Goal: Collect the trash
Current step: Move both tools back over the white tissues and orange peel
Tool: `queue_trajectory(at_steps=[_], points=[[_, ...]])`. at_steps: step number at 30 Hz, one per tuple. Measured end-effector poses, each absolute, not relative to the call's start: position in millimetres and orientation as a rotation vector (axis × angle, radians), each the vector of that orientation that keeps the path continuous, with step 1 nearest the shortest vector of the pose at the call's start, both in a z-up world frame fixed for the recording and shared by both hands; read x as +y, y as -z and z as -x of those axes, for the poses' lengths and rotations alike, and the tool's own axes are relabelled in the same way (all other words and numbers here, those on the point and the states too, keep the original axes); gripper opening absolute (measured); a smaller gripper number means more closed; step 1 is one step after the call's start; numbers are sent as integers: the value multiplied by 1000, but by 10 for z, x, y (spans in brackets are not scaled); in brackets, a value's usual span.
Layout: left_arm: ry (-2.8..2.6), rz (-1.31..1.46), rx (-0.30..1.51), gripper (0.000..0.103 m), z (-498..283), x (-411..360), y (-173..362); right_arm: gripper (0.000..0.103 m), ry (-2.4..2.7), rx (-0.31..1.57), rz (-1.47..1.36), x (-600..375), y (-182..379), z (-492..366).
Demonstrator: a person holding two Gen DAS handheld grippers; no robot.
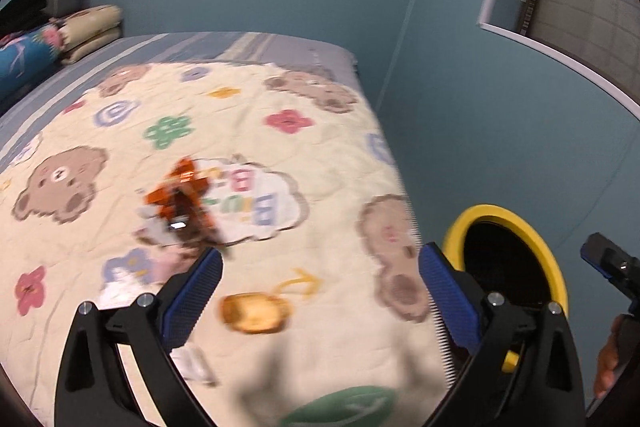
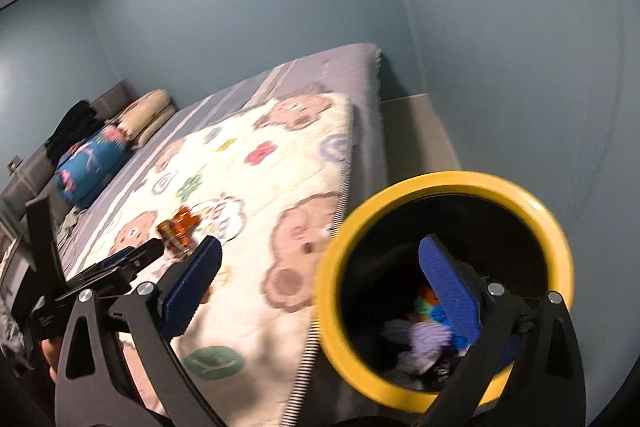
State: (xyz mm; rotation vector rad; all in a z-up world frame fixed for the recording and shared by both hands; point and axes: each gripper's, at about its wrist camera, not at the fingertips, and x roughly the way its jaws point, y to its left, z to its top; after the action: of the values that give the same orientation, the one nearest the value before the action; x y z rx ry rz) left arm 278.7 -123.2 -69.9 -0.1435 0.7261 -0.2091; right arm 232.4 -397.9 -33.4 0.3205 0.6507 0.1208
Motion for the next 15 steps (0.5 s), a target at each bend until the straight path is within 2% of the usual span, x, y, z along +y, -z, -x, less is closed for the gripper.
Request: queue_trajectory(at_steps=[8, 15], points=[[88, 161, 752, 95, -2731, -554, 882, 95, -251, 707, -249, -3237, 349, -2522], [31, 158, 825, 95, -2731, -71, 1082, 95, -280, 810, -169, -2669, 633, -2811]])
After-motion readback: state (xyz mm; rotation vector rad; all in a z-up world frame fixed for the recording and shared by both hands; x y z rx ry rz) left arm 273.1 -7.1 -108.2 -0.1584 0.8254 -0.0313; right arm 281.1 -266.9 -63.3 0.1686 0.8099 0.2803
